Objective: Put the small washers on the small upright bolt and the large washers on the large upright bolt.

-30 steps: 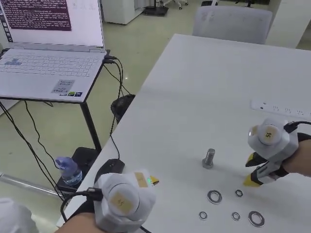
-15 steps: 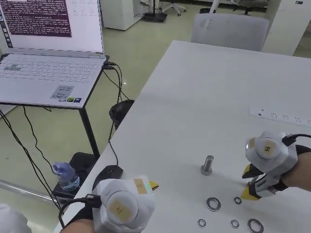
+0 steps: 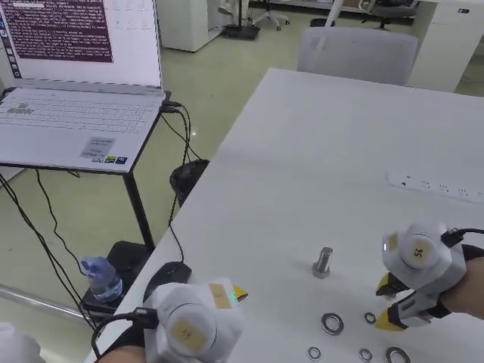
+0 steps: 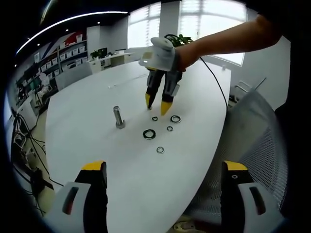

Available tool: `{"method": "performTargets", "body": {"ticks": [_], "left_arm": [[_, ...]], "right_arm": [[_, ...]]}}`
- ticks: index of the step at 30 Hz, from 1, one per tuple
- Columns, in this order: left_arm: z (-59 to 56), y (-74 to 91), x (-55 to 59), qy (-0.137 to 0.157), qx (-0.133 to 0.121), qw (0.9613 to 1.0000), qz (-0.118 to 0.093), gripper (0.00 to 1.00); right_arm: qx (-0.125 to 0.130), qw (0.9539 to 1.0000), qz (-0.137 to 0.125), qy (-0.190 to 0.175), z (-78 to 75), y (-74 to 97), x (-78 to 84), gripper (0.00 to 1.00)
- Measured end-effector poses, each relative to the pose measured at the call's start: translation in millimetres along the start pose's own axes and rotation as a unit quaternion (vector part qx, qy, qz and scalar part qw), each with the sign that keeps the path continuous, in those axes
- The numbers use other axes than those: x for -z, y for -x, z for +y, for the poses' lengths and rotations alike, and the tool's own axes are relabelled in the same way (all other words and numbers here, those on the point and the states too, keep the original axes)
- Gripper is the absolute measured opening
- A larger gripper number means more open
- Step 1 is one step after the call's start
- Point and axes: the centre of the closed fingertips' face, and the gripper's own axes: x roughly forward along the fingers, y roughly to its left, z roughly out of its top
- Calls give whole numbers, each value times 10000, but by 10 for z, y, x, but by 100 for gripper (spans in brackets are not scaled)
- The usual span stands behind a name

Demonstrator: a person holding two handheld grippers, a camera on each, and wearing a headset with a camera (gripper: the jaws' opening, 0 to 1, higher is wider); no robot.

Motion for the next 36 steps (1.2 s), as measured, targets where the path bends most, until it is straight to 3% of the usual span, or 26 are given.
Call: {"method": "performTargets", "body": {"ticks": [16,36], "left_arm": [[35,0,17,57,-117,9999,63,96],[34,-30,5,10,-112,9999,85,91]], "right_arm": [[-5,9999,116,19,17,-185,71,32],[19,10000,71,-44,-1,-226,91,28]]}}
